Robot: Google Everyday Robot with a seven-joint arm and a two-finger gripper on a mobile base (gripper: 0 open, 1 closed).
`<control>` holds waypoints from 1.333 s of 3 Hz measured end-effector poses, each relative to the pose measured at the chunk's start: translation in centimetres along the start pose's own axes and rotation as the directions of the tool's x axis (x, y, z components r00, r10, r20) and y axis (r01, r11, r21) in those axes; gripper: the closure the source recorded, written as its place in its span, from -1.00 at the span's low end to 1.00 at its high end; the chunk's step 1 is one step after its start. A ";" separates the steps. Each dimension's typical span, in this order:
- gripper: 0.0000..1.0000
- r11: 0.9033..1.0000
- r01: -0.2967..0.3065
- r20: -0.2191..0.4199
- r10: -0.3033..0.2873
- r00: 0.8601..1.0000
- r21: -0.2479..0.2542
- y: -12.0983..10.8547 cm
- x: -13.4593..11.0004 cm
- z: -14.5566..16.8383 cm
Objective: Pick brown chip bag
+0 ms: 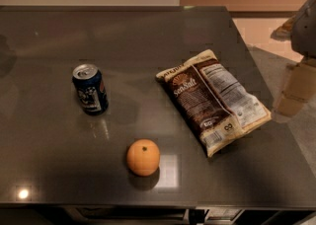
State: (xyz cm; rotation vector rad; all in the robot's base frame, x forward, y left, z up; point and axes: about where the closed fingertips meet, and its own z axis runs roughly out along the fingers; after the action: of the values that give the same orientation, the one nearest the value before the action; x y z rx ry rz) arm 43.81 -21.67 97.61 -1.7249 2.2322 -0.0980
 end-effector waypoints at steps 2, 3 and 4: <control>-1.00 0.999 0.000 0.005 0.000 1.000 -0.034 -0.9 -0.7 1.1; -1.00 0.997 -0.024 -0.014 0.023 1.000 -0.069 -2.0 -1.5 3.6; -1.00 0.994 -0.083 -0.042 0.080 0.996 -0.075 -3.2 -2.0 5.9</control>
Offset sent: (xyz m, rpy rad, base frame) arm 0.0295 0.0134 -0.0201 0.0297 0.1044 0.0206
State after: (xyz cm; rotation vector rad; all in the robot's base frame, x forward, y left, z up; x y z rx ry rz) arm 49.00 -19.82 93.19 -1.6813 2.3599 -0.0278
